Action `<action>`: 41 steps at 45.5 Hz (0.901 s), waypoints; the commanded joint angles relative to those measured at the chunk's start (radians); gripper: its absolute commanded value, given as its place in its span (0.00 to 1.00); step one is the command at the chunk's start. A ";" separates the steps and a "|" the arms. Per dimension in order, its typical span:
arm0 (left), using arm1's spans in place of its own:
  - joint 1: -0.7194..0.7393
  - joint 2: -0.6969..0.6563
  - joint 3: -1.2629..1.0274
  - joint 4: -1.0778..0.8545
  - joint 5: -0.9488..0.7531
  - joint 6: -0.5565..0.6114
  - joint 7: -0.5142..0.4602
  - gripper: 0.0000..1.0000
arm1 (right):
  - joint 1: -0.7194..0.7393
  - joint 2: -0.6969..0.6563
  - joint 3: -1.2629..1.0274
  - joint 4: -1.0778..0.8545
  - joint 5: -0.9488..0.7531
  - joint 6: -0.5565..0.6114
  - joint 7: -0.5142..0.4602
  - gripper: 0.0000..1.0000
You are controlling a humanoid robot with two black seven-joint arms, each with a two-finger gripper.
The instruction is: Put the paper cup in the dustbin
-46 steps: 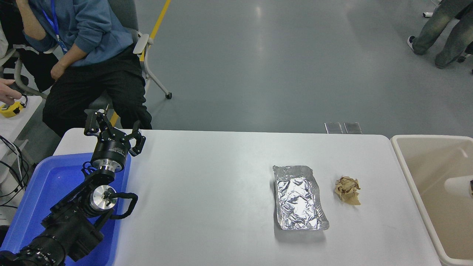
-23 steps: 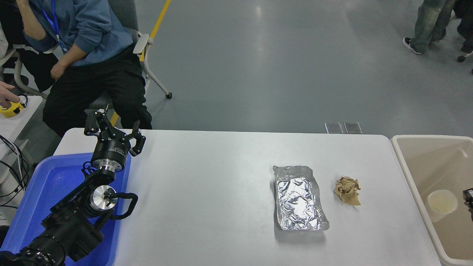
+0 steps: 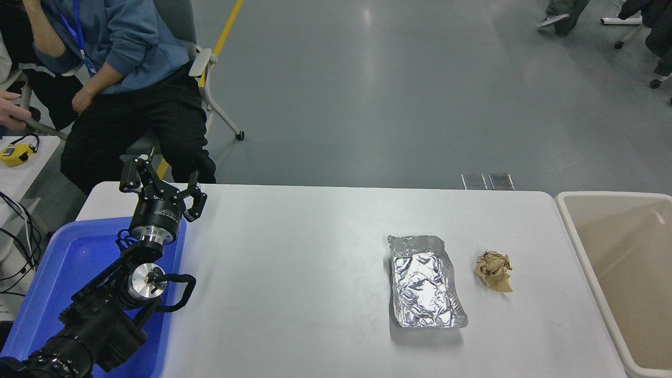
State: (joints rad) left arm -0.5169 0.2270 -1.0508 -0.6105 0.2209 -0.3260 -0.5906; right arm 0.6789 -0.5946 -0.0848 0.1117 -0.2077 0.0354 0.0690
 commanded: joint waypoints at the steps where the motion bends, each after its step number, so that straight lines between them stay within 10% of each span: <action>1: 0.000 0.000 0.000 -0.002 0.000 -0.001 0.000 1.00 | 0.097 -0.054 0.007 0.011 0.002 0.038 0.000 1.00; 41: 0.000 0.000 0.000 0.000 0.000 -0.001 0.000 1.00 | 0.332 -0.246 0.178 0.879 -0.025 0.040 0.047 1.00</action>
State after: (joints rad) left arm -0.5170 0.2271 -1.0508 -0.6116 0.2210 -0.3263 -0.5906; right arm 0.9939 -0.8133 0.0400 0.7661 -0.2170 0.0738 0.0881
